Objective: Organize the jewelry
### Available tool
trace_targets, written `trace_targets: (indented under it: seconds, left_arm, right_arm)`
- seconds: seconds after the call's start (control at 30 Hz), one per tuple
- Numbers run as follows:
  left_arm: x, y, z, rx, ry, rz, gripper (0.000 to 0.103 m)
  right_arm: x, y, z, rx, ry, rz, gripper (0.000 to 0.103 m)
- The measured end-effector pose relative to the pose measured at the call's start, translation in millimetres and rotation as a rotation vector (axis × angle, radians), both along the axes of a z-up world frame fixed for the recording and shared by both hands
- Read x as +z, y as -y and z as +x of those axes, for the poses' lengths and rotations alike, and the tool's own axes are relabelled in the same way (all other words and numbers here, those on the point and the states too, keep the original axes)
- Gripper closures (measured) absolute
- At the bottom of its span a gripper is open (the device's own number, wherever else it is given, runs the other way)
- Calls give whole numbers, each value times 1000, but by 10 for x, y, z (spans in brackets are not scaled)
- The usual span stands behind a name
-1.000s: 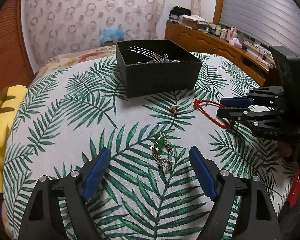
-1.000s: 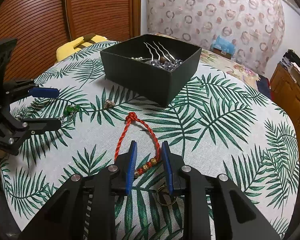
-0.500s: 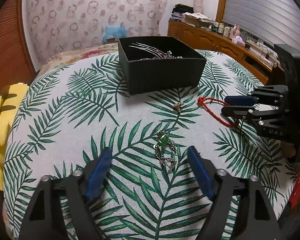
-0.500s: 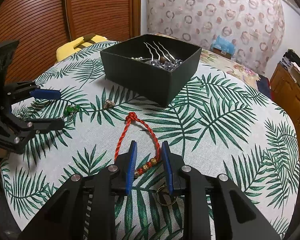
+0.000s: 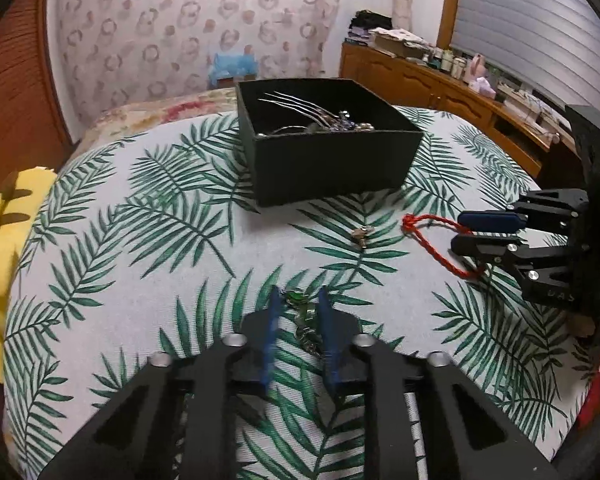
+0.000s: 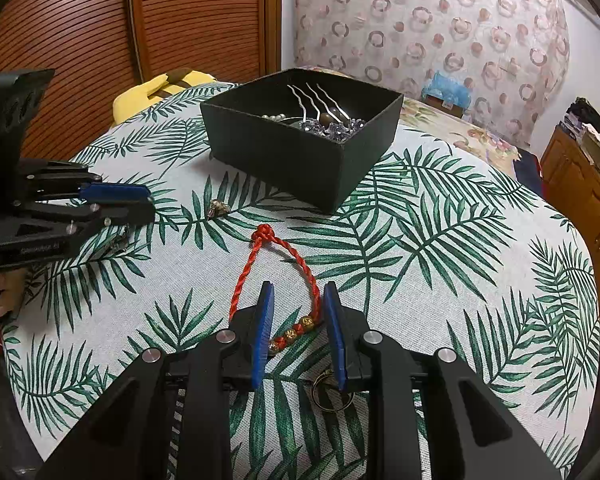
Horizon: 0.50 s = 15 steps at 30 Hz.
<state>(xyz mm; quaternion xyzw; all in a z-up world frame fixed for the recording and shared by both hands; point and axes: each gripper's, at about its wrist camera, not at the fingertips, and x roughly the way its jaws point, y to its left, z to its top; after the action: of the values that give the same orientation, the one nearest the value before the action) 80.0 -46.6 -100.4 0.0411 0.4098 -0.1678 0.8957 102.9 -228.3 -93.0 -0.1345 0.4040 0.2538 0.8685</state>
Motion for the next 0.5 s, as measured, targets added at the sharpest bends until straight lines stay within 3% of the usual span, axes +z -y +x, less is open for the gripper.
trace_targets:
  seconds: [0.2,0.5]
  left_arm:
    - [65,-44,-13,3,0,-14,96]
    - [467,-85,-182,-4,65,-24,96]
  right_arm:
    - [-3,2,-1,0,-1,1,75]
    - [0,-4,-1,0,0,-1,75]
